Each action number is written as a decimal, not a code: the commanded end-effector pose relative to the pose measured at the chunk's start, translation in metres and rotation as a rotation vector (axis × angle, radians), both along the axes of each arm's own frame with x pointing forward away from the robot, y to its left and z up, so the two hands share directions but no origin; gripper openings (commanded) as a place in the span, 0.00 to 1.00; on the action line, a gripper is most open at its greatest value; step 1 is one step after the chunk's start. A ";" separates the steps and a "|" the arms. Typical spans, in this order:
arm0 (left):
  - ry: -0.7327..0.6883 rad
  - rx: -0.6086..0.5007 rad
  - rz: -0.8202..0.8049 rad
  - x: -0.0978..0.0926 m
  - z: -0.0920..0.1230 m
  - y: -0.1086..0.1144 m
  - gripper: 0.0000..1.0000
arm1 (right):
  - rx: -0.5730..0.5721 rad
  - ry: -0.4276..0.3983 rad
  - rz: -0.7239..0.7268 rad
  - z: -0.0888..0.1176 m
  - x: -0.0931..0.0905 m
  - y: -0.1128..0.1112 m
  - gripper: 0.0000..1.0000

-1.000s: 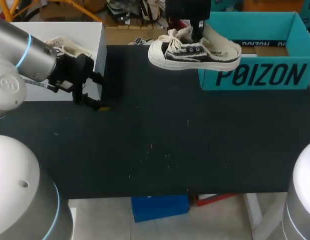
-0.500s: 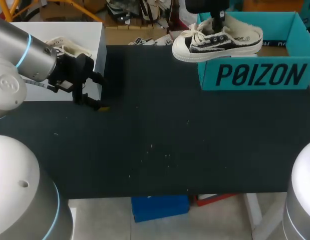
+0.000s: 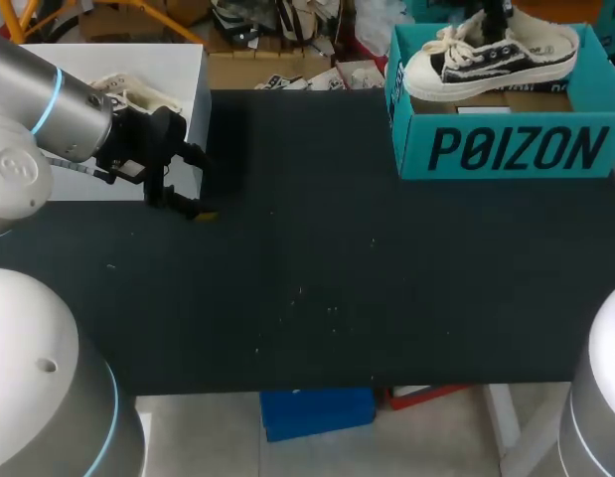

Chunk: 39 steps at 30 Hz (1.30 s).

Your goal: Take the shoe out of the shoebox, open the shoe tongue, remove and reinsert the insole, then place the shoe into the shoebox

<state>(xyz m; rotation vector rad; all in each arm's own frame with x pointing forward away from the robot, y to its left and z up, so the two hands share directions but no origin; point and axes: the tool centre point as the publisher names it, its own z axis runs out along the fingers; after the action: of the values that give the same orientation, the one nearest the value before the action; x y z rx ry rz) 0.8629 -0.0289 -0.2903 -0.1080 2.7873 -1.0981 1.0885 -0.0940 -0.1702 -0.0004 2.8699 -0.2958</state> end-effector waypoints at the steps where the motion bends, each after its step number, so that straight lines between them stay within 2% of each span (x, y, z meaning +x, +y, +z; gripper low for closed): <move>1: 0.000 0.005 0.003 -0.001 0.000 -0.001 1.00 | 0.045 0.008 0.021 -0.007 0.015 -0.026 0.00; 7: 0.000 0.005 0.003 -0.001 0.000 -0.001 1.00 | 0.048 0.010 0.026 -0.023 0.040 -0.049 0.00; 17: 0.000 0.005 0.003 -0.001 0.000 -0.001 1.00 | 0.062 0.025 0.035 -0.045 0.067 -0.057 0.00; 39: 0.000 0.005 0.003 -0.001 0.000 -0.001 1.00 | 0.118 0.083 -0.026 -0.111 0.063 -0.048 0.00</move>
<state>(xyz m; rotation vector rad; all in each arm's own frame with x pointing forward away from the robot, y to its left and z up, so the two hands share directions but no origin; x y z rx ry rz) 0.8629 -0.0289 -0.2903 -0.1080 2.7873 -1.0981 1.1481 -0.1425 -0.2738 0.0457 2.9664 -0.1397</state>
